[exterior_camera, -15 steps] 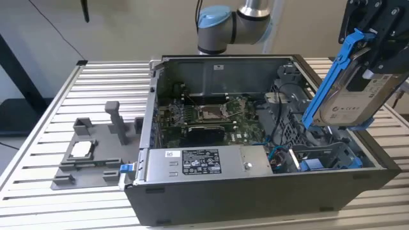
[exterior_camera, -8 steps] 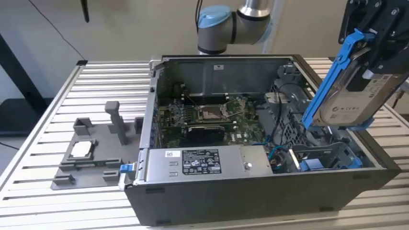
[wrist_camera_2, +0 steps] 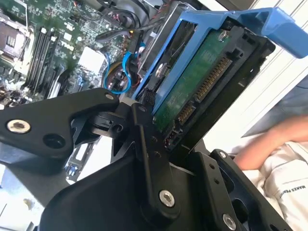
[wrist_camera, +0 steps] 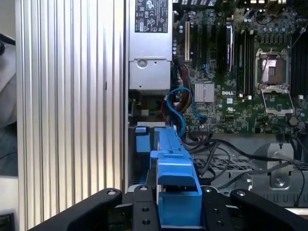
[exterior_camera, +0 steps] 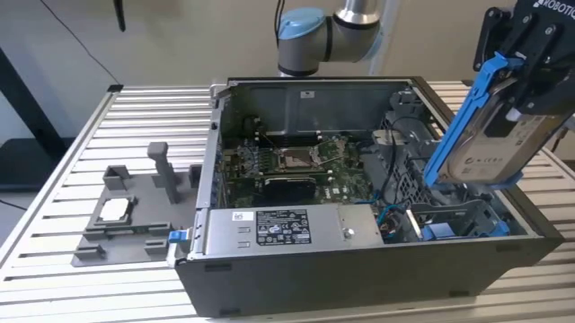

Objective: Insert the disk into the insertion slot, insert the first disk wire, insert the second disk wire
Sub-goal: 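Insert the disk into the insertion slot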

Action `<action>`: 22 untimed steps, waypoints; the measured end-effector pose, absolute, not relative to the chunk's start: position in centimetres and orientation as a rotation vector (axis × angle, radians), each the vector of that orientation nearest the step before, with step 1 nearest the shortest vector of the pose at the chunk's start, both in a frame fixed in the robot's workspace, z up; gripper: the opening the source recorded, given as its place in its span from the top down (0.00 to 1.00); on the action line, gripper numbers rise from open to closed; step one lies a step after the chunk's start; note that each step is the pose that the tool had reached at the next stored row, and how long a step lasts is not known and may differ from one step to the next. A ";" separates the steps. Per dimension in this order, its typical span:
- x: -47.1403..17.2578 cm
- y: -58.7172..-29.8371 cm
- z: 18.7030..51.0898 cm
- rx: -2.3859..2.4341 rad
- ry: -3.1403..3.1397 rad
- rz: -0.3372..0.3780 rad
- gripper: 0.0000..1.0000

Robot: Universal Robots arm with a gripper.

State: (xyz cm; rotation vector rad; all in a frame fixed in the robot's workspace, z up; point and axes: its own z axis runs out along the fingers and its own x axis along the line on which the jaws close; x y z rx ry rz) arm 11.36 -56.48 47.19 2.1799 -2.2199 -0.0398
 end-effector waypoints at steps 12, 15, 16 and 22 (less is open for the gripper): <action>11.4 -56.5 45.3 2.186 -2.221 -0.029 0.67; 11.4 -56.5 44.9 2.191 -2.216 -0.027 0.67; 11.4 -56.5 44.8 2.193 -2.215 -0.026 0.67; 11.4 -56.6 44.2 2.208 -2.204 -0.022 0.67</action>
